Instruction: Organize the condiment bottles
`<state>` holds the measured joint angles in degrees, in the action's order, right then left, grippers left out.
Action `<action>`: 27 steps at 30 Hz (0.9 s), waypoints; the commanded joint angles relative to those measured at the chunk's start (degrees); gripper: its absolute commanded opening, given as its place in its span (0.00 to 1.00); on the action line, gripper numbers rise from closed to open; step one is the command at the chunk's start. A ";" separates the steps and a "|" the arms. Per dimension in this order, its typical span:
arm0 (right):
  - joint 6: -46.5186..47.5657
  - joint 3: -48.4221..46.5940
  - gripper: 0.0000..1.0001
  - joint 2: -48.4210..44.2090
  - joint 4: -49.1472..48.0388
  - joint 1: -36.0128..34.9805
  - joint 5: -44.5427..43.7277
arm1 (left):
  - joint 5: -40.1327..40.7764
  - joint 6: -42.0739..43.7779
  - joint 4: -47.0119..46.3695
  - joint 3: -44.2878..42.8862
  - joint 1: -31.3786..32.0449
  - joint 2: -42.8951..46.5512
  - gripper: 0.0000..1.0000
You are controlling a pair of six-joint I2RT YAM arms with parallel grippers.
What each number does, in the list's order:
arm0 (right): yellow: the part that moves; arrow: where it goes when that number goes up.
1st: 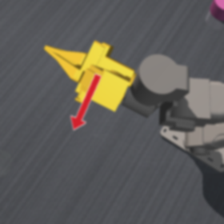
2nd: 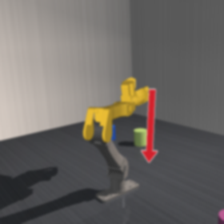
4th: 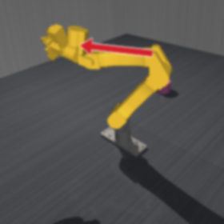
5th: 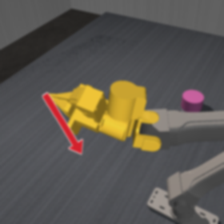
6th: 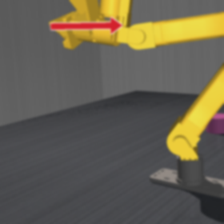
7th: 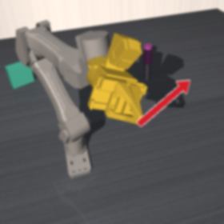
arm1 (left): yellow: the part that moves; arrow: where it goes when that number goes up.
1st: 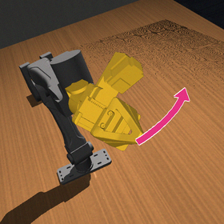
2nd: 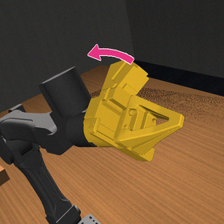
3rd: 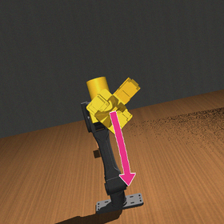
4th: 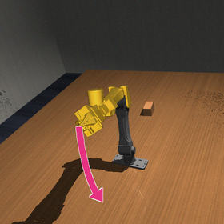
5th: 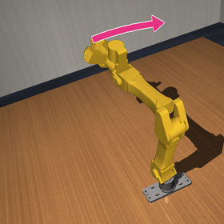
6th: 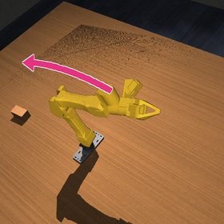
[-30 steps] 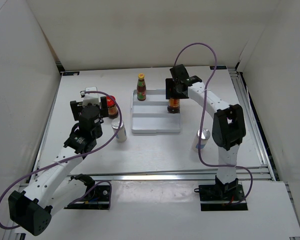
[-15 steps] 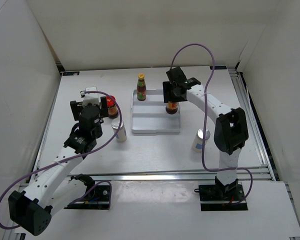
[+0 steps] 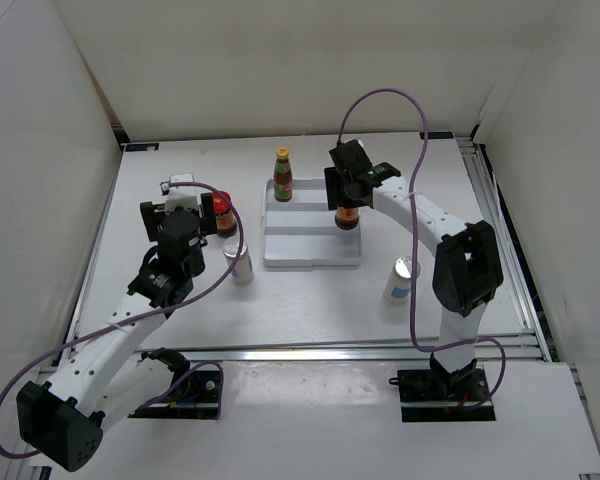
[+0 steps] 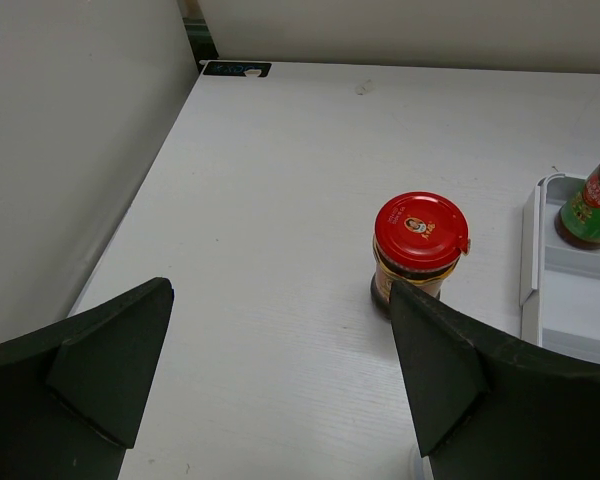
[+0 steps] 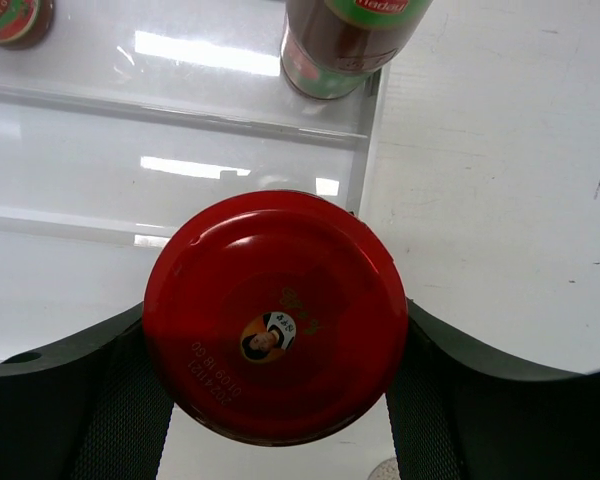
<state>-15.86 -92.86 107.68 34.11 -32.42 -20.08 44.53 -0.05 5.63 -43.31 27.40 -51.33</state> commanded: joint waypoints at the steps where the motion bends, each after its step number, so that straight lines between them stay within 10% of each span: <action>1: 1.44 -0.66 0.00 -5.37 -7.73 -0.09 -3.39 | 0.38 -0.65 0.00 -0.81 0.20 0.88 1.00; 27: -1.02 3.74 0.00 -2.65 -10.73 -0.09 -1.81 | 0.38 -0.65 0.00 -0.81 0.20 0.88 1.00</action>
<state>-15.70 -88.95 107.24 27.97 -32.38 -21.04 44.53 -0.05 5.63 -43.31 27.40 -51.33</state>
